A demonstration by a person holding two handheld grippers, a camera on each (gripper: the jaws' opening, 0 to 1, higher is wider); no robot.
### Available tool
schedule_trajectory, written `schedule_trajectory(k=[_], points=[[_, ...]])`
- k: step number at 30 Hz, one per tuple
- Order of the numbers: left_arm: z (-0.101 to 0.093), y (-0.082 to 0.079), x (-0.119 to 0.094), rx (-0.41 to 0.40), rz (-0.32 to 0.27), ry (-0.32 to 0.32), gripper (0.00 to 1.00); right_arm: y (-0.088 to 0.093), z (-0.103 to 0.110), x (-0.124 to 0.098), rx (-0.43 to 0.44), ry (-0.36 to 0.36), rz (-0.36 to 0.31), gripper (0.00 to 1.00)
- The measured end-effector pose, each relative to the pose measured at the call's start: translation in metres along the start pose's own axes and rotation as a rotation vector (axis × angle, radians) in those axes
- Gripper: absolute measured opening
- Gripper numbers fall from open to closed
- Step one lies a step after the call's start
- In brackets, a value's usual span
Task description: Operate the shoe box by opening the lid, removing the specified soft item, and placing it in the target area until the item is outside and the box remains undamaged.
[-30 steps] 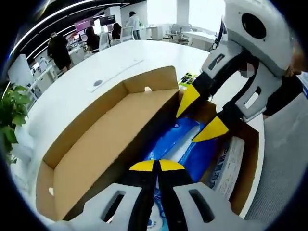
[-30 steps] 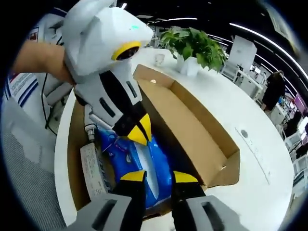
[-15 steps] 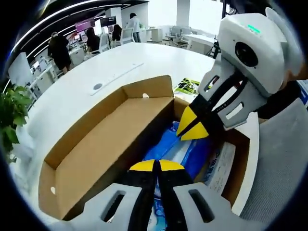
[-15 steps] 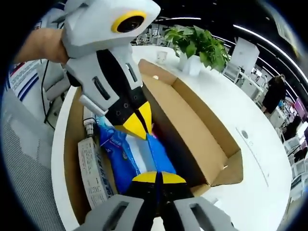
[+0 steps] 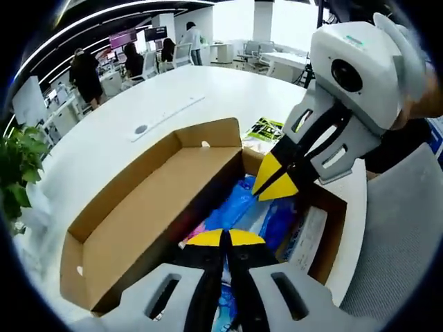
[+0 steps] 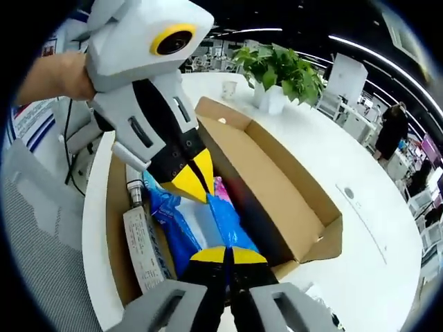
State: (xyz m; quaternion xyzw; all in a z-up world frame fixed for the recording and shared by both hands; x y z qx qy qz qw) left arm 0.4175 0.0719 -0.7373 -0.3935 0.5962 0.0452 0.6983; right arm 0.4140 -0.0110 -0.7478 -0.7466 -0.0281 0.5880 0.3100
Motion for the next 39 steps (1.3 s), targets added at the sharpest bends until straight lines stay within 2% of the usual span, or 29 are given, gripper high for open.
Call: schedule_trajectory(k=[22, 39], points=[[-0.008, -0.008, -0.012, 0.013, -0.016, -0.002, 0.00, 0.002, 0.002, -0.014, 0.017, 0.002, -0.027, 0.00], [-0.012, -0.021, -0.022, 0.027, -0.039, -0.003, 0.00, 0.002, 0.000, -0.019, 0.045, 0.002, -0.045, 0.00]])
Point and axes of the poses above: the point that each gripper's makers call its tool centre point, and the gripper's own axes: x roughly forward along the fingers, z roughly to its left, y roughly out of its underside, the point moved 4 cm from there along -x, roughly backward along the fingers, and after that the axes turned 11 degrees about z, right-handed, at the moved point
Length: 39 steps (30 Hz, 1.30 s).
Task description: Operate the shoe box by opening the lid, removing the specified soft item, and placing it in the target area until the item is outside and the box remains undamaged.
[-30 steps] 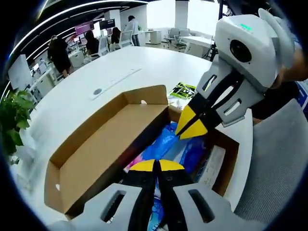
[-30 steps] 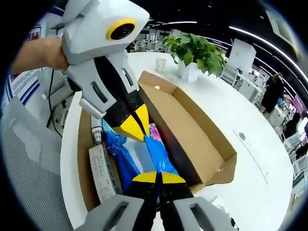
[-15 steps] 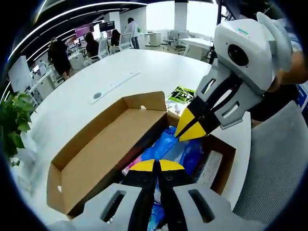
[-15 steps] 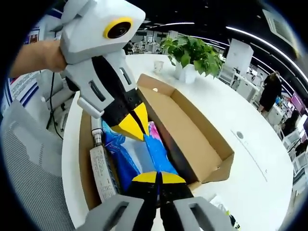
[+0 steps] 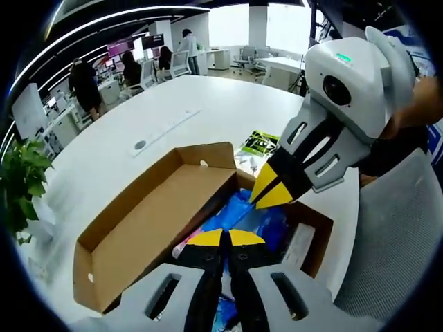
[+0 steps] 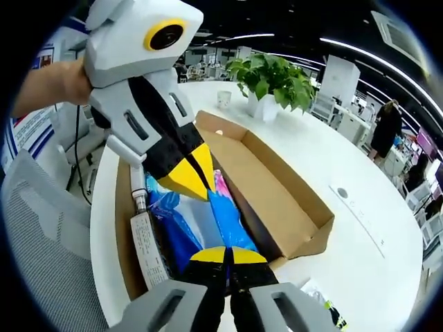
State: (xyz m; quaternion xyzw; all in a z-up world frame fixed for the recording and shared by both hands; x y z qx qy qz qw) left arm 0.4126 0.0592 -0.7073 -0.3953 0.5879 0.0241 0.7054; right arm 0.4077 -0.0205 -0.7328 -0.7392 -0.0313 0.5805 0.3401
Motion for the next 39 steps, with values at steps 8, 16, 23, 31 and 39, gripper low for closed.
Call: schedule_trajectory(k=[8, 16, 23, 31, 39], points=[[0.003, -0.018, -0.011, 0.042, -0.020, -0.025, 0.00, -0.005, 0.000, -0.007, 0.025, -0.004, -0.038, 0.00], [0.003, -0.014, -0.018, 0.017, -0.028, -0.022, 0.00, -0.010, -0.003, -0.014, 0.038, -0.005, -0.067, 0.00], [0.003, -0.015, -0.026, 0.025, -0.032, -0.035, 0.00, -0.015, -0.003, -0.025, 0.014, 0.008, -0.088, 0.00], [0.001, -0.022, -0.035, 0.034, -0.049, -0.046, 0.00, -0.021, -0.008, -0.041, 0.000, 0.025, -0.108, 0.00], [-0.005, -0.034, -0.044, 0.046, -0.069, -0.050, 0.00, -0.023, -0.014, -0.058, -0.008, 0.041, -0.125, 0.00]])
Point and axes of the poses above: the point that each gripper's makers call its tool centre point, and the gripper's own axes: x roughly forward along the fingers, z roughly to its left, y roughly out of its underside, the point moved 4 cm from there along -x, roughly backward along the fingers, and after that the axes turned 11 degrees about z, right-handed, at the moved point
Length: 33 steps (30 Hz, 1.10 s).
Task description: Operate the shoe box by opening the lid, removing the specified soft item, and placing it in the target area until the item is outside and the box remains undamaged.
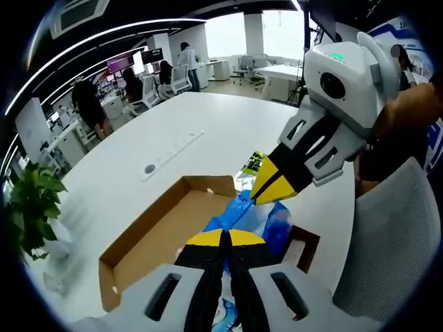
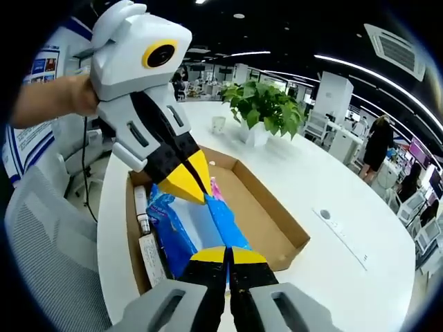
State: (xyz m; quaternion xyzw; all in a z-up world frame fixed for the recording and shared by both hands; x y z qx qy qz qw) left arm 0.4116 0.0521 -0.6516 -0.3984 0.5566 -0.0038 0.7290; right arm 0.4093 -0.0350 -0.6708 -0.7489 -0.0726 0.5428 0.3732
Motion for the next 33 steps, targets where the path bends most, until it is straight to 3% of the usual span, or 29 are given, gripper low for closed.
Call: schedule_trajectory(k=[15, 33], points=[[-0.012, -0.029, -0.008, 0.026, -0.027, 0.013, 0.00, 0.002, -0.014, -0.031, -0.026, 0.037, -0.009, 0.00], [-0.035, -0.065, 0.010, 0.086, -0.042, 0.063, 0.00, 0.032, -0.035, -0.060, 0.009, 0.074, 0.012, 0.00]])
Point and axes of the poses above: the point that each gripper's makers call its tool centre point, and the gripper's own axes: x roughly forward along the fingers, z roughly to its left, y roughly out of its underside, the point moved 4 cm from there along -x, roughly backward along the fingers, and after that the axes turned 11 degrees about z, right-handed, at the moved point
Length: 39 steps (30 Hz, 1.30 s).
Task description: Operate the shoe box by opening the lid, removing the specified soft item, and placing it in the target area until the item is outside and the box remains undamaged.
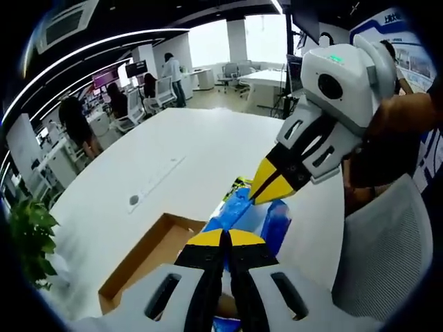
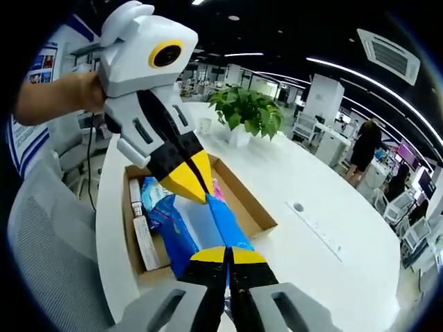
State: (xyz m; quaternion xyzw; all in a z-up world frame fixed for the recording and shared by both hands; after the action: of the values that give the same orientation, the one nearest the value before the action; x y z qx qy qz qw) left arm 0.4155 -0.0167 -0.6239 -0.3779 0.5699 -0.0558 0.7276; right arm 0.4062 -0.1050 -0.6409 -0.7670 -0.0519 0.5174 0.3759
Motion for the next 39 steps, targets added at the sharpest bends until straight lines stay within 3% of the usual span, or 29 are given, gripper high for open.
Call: schedule_trajectory(k=[39], points=[[-0.049, -0.080, 0.075, 0.068, -0.028, 0.093, 0.00, 0.083, -0.068, -0.050, 0.043, 0.105, 0.083, 0.00]])
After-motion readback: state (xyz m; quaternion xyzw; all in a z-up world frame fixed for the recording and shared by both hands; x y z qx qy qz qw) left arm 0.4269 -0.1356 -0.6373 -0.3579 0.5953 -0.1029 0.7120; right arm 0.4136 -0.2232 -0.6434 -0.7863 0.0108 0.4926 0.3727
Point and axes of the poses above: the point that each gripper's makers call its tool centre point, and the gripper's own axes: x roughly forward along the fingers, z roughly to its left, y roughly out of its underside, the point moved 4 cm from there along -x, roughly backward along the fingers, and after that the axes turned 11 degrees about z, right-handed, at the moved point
